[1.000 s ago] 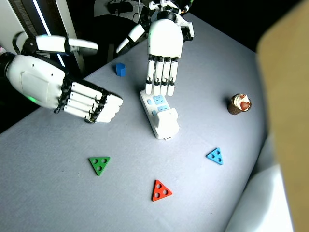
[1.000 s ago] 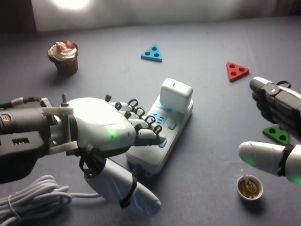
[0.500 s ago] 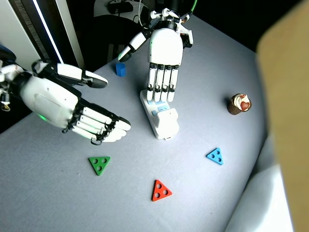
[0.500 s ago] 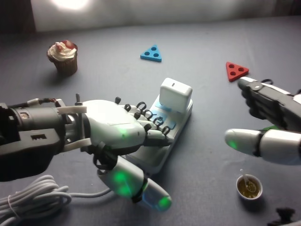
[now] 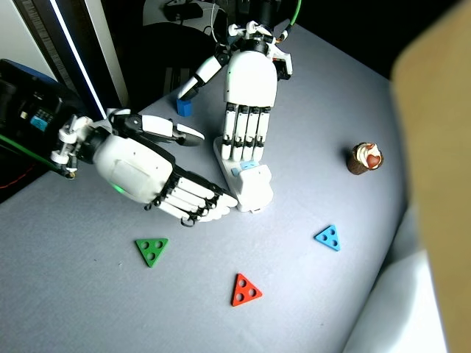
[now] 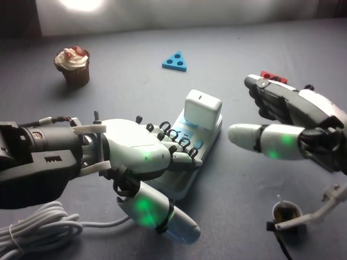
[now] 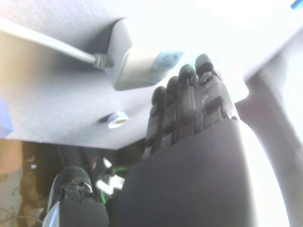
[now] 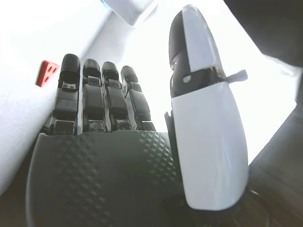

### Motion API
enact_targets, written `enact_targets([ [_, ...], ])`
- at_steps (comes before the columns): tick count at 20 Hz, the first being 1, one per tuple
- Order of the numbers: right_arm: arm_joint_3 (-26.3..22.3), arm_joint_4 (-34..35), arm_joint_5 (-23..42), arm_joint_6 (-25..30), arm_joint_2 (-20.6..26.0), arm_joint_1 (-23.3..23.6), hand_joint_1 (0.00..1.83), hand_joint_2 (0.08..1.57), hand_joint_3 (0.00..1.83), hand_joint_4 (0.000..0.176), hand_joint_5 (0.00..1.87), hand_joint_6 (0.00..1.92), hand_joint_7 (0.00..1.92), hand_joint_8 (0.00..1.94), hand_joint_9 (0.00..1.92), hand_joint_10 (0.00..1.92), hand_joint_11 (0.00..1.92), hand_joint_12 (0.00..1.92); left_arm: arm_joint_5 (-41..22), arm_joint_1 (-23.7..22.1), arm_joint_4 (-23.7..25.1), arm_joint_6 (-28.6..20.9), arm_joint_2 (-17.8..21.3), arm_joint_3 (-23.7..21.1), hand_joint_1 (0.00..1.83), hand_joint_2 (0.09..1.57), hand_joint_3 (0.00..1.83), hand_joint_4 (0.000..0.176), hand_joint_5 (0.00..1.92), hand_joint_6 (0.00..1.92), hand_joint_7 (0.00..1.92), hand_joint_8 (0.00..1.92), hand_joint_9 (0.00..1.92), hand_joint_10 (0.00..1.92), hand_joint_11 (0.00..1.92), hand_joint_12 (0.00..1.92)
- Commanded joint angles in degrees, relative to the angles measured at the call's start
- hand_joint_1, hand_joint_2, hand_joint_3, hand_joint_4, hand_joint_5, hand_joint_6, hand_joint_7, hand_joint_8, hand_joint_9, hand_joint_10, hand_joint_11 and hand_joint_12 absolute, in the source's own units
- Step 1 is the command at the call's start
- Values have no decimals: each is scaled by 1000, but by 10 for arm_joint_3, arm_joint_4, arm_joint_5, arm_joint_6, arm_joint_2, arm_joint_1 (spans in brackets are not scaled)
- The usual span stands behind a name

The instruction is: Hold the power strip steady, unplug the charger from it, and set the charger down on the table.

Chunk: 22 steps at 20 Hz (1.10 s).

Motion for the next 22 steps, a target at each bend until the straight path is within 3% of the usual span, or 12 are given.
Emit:
enact_targets([
  [1,5,-30,38,-4,-2,10,1125,1052,0,0,174,1,151,3,154,5,14,459,-47,-2,-5,0,-4,1,0,914,1,0,97,0,88,0,78,0,33,138],
  [18,115,-9,-16,-44,-77,40,1102,1049,0,0,218,3,219,9,206,8,29,505,-46,17,-27,0,-8,-3,0,912,2,0,58,1,48,2,48,1,0,113],
  [22,146,-9,-19,-54,-105,49,1066,1064,6,0,158,0,164,0,163,0,8,496,-44,20,-32,0,-6,-6,0,909,0,0,47,0,44,0,42,0,2,91],
])
